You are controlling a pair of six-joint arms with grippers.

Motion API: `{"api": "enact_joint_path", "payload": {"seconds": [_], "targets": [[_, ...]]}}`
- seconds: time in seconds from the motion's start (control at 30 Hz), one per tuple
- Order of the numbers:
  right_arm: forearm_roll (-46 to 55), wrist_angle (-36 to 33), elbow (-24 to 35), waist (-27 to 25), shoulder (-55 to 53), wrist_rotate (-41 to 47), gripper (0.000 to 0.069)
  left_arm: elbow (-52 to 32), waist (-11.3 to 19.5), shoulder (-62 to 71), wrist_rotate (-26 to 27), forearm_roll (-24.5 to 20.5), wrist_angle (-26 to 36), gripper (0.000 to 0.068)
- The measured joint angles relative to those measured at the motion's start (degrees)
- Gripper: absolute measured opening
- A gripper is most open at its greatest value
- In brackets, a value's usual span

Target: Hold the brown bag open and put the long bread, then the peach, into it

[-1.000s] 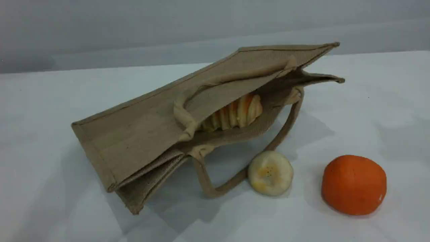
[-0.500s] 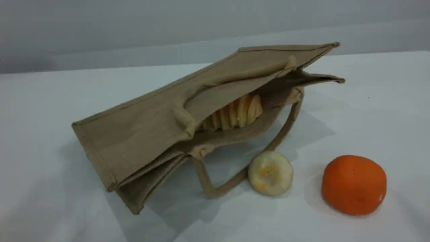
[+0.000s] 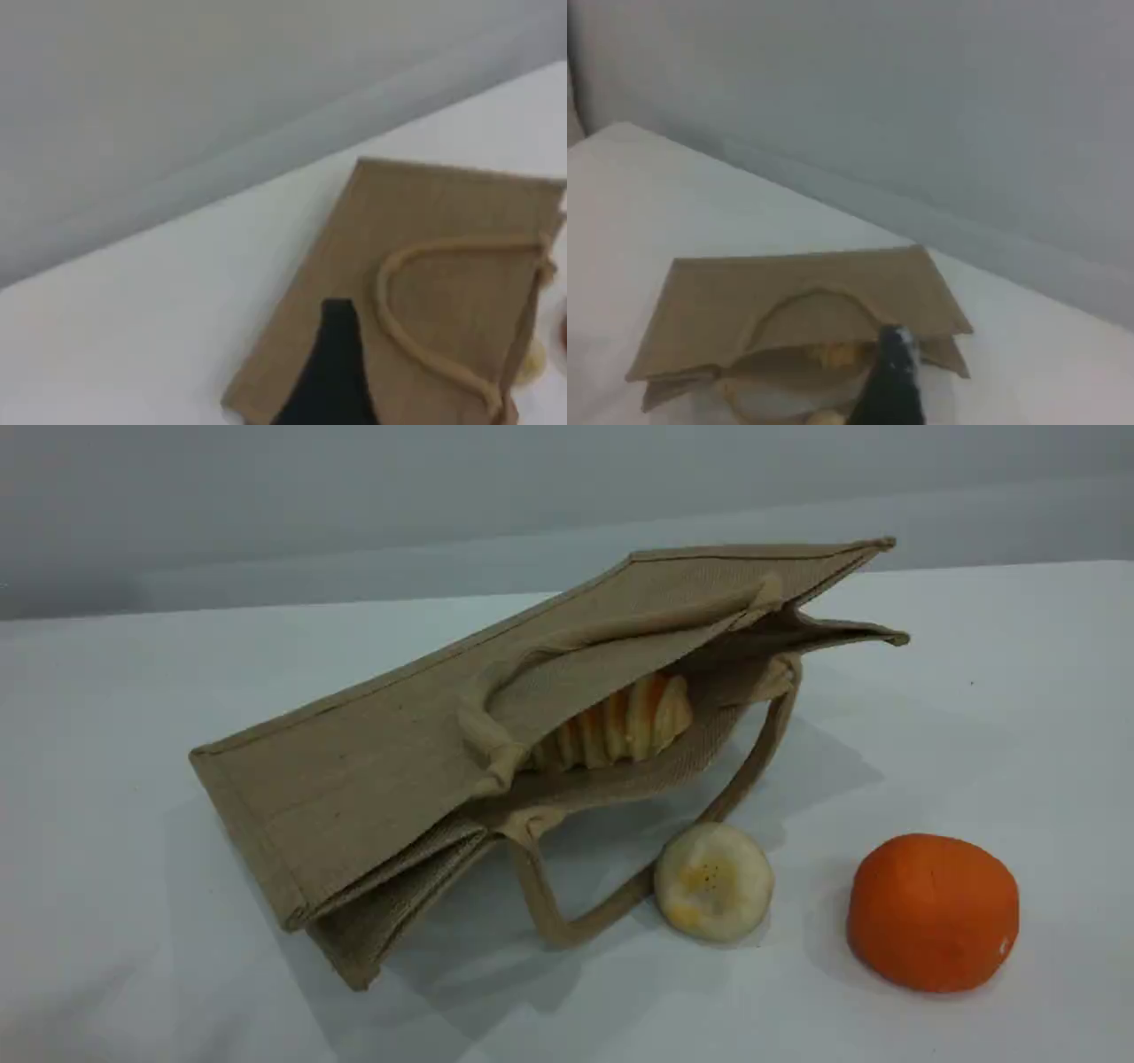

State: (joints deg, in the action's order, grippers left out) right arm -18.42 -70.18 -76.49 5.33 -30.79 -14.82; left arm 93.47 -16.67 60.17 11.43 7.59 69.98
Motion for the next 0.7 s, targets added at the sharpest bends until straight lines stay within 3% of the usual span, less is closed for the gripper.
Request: {"api": "enact_joint_path", "payload": {"seconds": [0.37, 0.7], "targets": [[0.2, 0.2, 10.8, 0.0, 14.5, 2.4, 0.0566, -26.4, 0.0, -27.3, 0.0, 0.0, 0.1, 0.0587], [0.8, 0.2, 28.1, 0.0, 25.0, 2.4, 0.0566, -45.5, 0.0, -46.9, 0.0, 0.0, 0.0, 0.0587]]}}
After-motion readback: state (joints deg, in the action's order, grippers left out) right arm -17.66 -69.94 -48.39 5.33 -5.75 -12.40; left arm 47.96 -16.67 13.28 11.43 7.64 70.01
